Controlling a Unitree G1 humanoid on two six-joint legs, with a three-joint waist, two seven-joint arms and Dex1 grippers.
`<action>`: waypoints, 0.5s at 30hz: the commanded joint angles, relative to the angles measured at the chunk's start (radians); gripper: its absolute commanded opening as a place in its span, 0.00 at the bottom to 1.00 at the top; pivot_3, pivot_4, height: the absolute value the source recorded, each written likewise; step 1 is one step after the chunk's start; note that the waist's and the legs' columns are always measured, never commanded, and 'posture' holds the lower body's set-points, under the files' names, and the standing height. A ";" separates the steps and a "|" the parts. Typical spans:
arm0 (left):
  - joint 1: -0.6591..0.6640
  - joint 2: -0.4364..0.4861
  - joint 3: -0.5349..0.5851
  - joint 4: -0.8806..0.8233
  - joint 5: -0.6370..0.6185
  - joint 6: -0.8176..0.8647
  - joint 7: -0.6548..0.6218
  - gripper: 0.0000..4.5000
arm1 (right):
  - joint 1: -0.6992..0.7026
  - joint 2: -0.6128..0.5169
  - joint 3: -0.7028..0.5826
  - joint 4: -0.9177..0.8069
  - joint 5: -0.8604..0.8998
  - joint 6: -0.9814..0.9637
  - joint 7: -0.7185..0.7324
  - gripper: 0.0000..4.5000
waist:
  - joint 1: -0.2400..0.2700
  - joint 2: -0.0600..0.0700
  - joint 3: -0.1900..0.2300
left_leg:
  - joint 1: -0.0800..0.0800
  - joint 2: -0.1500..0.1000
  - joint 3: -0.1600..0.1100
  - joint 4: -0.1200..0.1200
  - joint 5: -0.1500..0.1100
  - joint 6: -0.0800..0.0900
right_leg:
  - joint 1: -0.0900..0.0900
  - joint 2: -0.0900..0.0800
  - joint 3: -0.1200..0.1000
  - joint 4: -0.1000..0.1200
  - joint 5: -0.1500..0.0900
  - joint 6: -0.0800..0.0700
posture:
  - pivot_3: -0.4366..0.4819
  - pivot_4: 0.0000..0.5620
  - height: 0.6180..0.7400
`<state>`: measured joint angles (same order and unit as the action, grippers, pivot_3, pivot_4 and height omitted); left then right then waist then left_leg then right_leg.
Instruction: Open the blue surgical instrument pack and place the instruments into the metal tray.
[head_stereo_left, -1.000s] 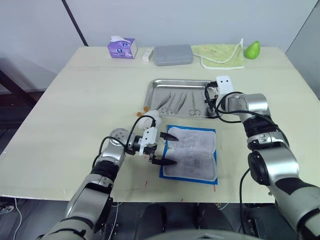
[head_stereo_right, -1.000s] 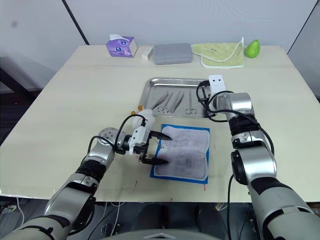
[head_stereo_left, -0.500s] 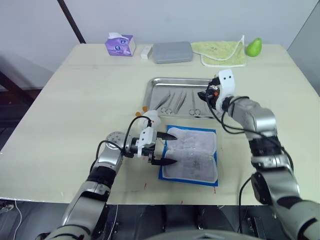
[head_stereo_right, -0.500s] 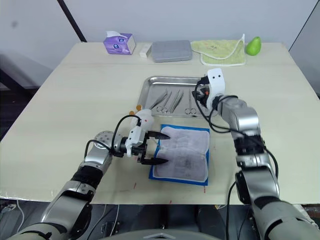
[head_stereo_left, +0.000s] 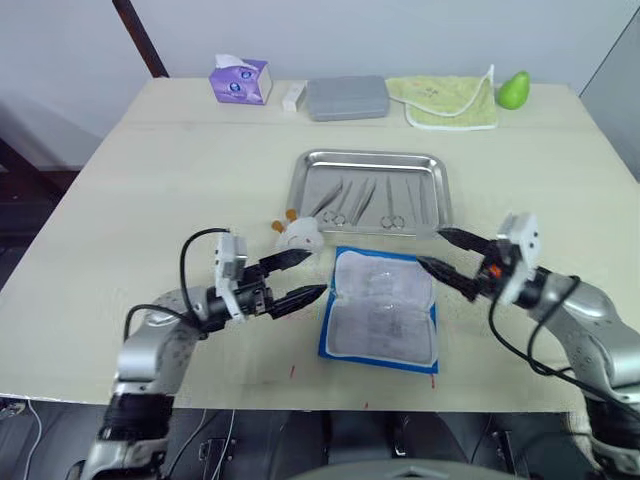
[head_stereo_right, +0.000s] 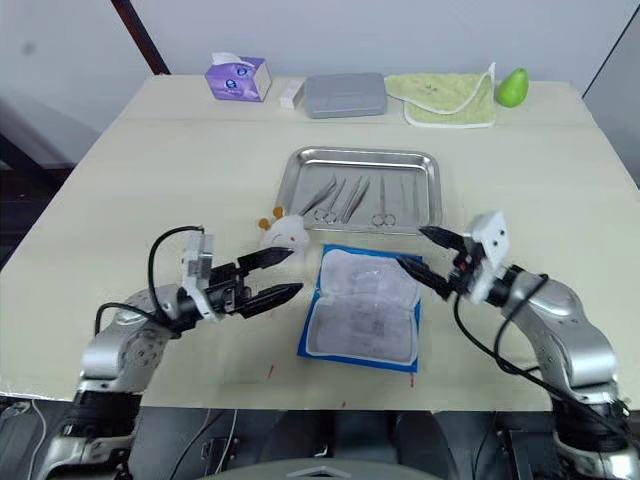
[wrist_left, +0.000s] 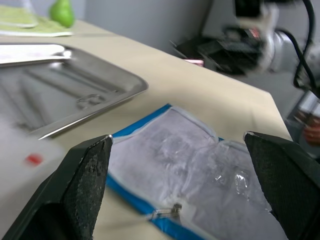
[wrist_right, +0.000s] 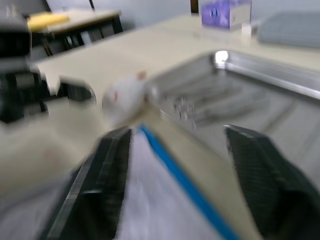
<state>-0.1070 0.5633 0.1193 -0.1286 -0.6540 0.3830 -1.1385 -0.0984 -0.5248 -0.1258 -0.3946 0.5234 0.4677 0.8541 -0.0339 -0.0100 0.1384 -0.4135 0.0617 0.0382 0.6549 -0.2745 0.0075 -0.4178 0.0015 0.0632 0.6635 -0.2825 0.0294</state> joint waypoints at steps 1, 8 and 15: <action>0.069 0.040 0.076 -0.075 -0.049 0.040 0.024 1.00 | 0.124 -0.073 -0.088 -0.056 0.016 -0.136 0.135 0.99 | 0.001 -0.001 0.001 | 0.000 -0.001 0.000 0.000 0.000 0.000 | 0.000 0.000 0.000 0.000 0.000 0.000 | 0.48 0.27 1.00; 0.240 0.134 0.205 -0.096 -0.060 0.066 0.017 1.00 | 0.422 -0.136 -0.329 -0.016 0.068 -0.260 0.274 0.99 | 0.003 -0.003 0.005 | 0.006 -0.004 -0.003 0.000 0.000 0.000 | 0.007 -0.001 -0.002 0.001 -0.001 0.000 | 0.48 0.27 1.00; 0.399 0.167 0.310 -0.092 -0.004 0.021 0.057 1.00 | 0.579 -0.141 -0.475 -0.047 0.125 -0.283 0.298 0.99 | 0.002 -0.007 0.010 | 0.014 -0.004 0.000 0.000 0.000 0.000 | 0.013 -0.002 0.000 0.001 -0.001 0.001 | 0.48 0.27 1.00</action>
<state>0.2886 0.7206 0.3992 -0.1880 -0.6583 0.4202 -1.0848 0.4766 -0.6611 -0.5688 -0.4030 0.6221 0.2017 1.1473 -0.0315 -0.0169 0.1484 -0.3965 0.0576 0.0378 0.6546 -0.2744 0.0075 -0.4027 -0.0004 0.0635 0.6643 -0.2838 0.0301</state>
